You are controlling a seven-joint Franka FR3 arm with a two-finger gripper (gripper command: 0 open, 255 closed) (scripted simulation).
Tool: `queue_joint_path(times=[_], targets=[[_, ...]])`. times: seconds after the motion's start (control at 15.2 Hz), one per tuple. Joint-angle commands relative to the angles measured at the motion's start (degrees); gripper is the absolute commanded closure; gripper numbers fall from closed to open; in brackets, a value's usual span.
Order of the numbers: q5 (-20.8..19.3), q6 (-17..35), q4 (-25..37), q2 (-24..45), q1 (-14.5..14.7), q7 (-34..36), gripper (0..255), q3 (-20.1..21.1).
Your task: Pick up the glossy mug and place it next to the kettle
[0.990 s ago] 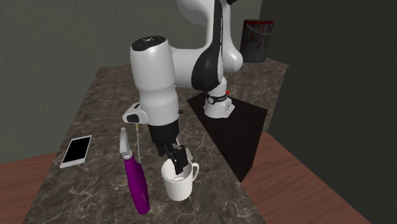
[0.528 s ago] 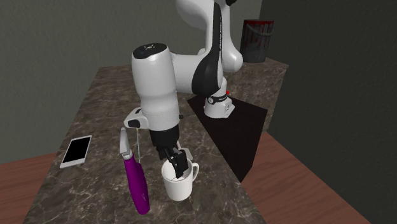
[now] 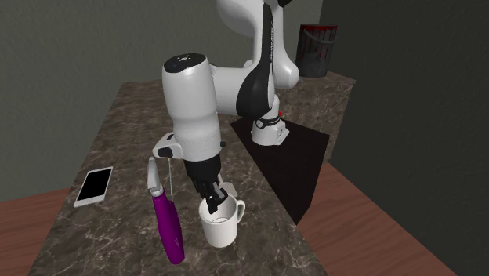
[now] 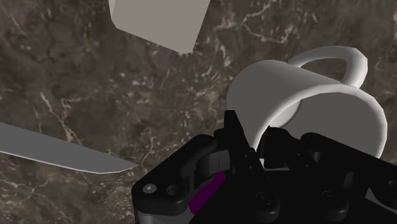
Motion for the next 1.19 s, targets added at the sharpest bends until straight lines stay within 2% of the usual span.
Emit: queue_joint_path(times=[0.0, 0.2, 1.12], targets=[[0.00, 0.00, 0.01, -0.01, 0.00, 0.00, 255, 0.00], [0.00, 0.00, 0.01, 0.00, 0.00, 0.00, 255, 0.00], [1.32, -9.82, 3.96, -5.98, -0.39, -0.54, 255, 0.31]])
